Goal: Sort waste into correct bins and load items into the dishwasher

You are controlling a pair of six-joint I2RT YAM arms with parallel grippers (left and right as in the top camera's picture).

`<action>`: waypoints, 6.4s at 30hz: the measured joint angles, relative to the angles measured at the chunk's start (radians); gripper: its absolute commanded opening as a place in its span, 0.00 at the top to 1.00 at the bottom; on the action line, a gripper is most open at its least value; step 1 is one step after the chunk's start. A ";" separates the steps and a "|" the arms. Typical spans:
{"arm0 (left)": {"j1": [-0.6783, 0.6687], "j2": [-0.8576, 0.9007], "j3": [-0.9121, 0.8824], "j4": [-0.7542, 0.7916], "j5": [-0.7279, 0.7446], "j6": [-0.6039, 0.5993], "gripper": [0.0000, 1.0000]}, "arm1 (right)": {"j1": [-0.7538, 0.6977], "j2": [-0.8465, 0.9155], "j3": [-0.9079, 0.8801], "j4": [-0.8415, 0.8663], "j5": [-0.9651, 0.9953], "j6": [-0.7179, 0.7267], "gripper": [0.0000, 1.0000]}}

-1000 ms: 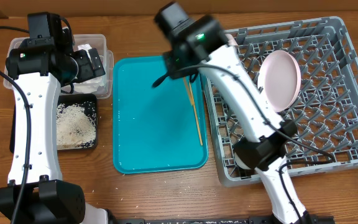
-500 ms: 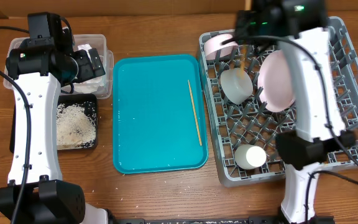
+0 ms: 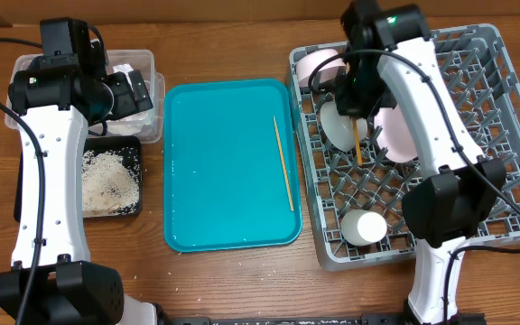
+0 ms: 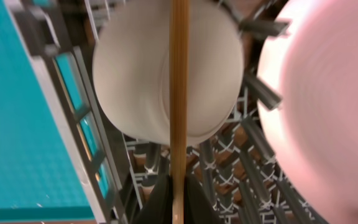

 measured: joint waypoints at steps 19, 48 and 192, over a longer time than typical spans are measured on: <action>0.000 0.000 0.000 0.000 0.000 0.000 0.00 | 0.158 0.000 -0.084 0.002 -0.027 -0.013 0.91; 0.000 0.000 0.000 0.000 0.000 0.000 0.00 | 0.440 0.000 -0.286 0.541 0.018 -0.011 0.38; 0.000 0.000 0.001 -0.002 -0.001 0.000 0.00 | -0.266 -1.756 -1.730 1.403 -0.019 -0.064 0.00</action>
